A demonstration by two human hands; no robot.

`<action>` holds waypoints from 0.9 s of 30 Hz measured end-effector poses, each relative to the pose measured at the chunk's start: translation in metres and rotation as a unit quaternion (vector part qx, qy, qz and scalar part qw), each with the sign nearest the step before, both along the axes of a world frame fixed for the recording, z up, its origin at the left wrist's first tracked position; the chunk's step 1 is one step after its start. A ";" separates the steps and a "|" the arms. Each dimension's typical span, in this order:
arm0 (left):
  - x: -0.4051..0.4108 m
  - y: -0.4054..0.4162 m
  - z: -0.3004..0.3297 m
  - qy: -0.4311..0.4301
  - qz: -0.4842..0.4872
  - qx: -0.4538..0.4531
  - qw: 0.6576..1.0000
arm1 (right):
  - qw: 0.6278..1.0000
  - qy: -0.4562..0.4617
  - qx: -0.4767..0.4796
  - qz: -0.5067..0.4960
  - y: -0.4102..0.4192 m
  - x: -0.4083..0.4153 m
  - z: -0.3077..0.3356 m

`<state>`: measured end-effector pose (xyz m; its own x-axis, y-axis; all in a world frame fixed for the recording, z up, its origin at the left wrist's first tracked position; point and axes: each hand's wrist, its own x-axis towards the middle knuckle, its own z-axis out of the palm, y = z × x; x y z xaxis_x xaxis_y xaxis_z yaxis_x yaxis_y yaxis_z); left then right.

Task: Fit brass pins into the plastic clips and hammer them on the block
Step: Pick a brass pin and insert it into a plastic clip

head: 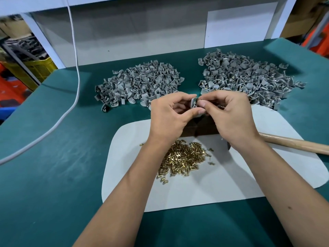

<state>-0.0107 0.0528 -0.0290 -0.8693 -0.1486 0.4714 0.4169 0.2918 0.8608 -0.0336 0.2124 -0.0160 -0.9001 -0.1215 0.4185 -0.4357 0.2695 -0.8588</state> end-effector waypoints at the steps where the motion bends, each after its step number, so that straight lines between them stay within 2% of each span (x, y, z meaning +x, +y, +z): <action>1: 0.000 0.000 0.000 0.000 0.002 -0.001 1.000 | 1.000 -0.003 -0.002 0.002 0.000 0.000 0.000; 11: -0.003 0.000 -0.003 0.035 0.005 -0.060 0.998 | 0.998 -0.046 -0.035 0.018 0.001 0.000 -0.001; 27: -0.004 0.002 -0.005 0.025 0.025 -0.054 0.998 | 0.999 -0.045 -0.017 0.003 -0.001 0.004 0.003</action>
